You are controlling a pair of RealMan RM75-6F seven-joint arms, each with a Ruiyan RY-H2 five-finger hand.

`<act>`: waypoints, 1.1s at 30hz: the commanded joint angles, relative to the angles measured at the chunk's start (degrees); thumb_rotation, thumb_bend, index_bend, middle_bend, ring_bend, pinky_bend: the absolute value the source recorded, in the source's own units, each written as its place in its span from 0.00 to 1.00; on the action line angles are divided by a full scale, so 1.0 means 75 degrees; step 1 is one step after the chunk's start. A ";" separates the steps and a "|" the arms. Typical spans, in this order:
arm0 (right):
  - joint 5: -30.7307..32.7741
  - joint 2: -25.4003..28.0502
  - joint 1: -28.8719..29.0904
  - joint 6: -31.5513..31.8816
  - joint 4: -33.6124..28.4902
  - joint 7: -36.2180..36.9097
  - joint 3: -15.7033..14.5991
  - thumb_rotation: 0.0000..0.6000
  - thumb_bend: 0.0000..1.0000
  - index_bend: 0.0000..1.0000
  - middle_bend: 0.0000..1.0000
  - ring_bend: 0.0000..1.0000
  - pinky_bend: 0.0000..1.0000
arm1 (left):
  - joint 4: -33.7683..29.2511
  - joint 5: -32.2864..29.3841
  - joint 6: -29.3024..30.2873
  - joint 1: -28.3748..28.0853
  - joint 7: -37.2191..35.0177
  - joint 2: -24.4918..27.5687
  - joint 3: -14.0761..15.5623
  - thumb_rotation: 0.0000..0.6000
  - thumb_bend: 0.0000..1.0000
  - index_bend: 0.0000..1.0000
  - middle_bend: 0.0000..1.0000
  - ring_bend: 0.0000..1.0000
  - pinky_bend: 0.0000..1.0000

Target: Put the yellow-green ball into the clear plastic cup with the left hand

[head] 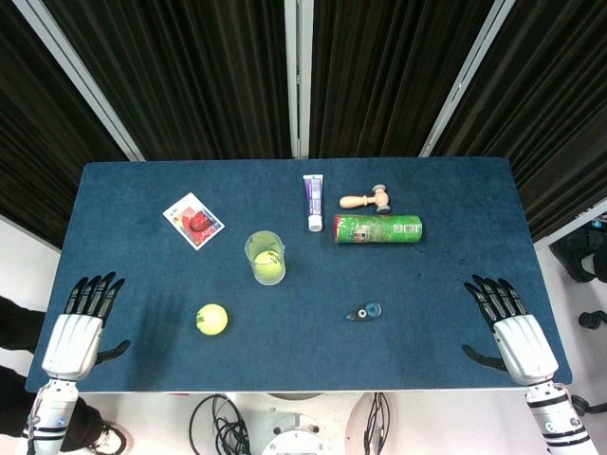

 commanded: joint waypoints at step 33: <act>-0.0004 0.0105 -0.0088 0.0250 -0.0018 0.0233 0.0080 1.00 0.09 0.00 0.00 0.00 0.00 | -0.0564 0.0091 -0.2755 -0.1856 -0.0031 -0.0678 -0.0143 1.00 0.08 0.07 0.00 0.00 0.04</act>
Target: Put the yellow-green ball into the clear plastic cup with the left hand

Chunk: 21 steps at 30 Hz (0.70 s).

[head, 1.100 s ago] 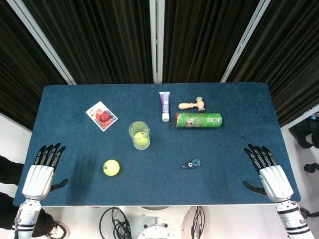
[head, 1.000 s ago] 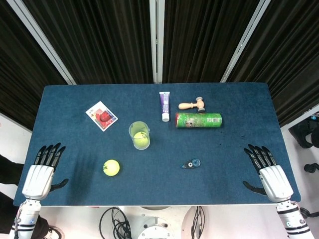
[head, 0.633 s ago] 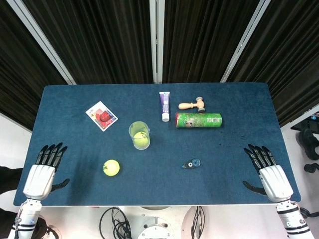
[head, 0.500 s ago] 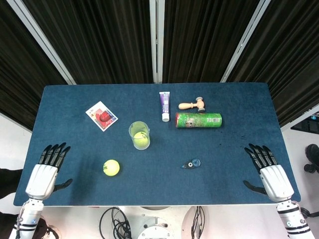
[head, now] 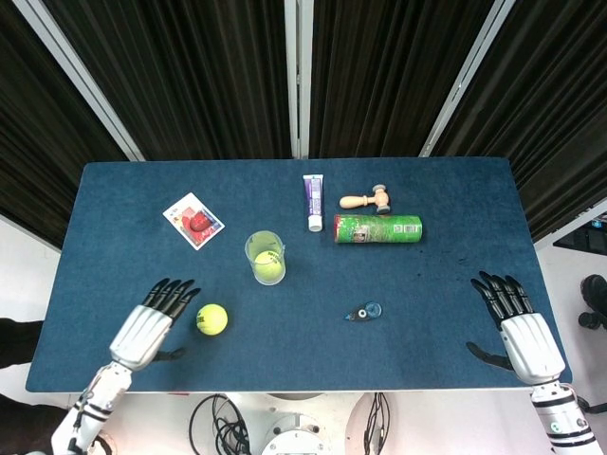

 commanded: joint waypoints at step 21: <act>0.0126 0.0099 -0.0054 0.0041 -0.0045 0.0204 0.0064 1.00 0.14 0.00 0.00 0.00 0.00 | 0.1237 -0.1449 -0.1501 -0.1106 0.0542 -0.1438 -0.0284 1.00 0.14 0.30 0.24 0.23 0.48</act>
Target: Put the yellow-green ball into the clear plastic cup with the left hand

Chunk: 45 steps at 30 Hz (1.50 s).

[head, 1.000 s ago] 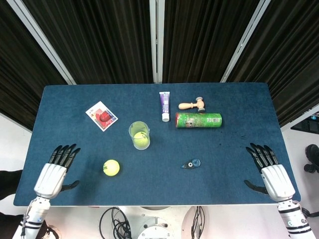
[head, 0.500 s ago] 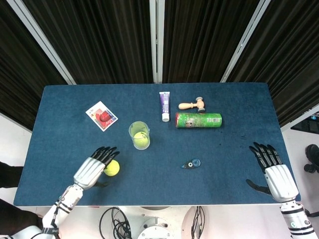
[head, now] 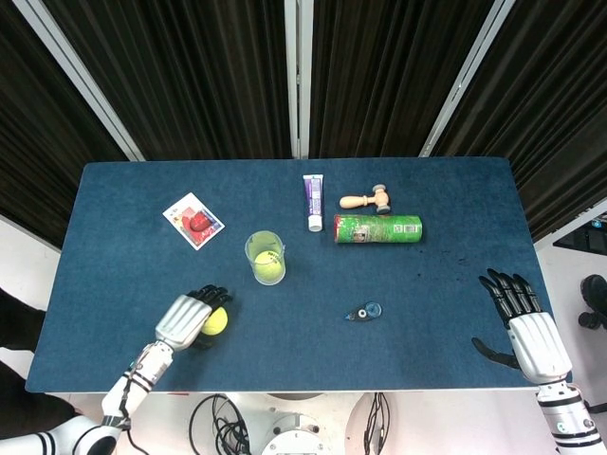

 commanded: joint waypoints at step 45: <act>0.0156 0.0099 0.0021 -0.0144 -0.0042 0.0156 0.0063 1.00 0.16 0.00 0.00 0.00 0.00 | -0.1321 -0.2863 -0.0519 -0.3410 0.2215 0.0796 -0.2599 1.00 0.20 0.55 0.55 0.54 0.80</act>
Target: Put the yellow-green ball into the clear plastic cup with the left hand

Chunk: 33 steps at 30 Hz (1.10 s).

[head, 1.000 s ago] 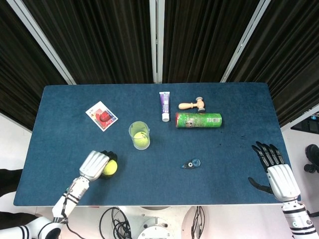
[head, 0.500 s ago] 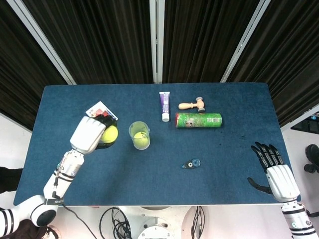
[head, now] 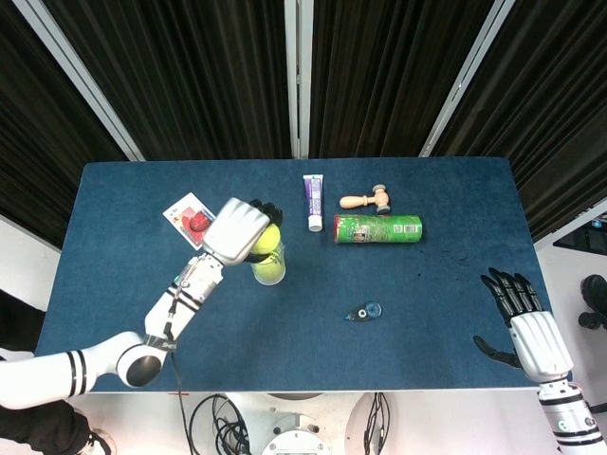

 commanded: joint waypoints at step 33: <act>0.0224 0.0021 0.0012 -0.0215 -0.0102 -0.0083 0.0021 1.00 0.18 0.00 0.00 0.00 0.00 | -0.2321 0.0340 0.1958 0.1234 0.0006 0.2099 0.1737 1.00 0.17 0.16 0.13 0.05 0.14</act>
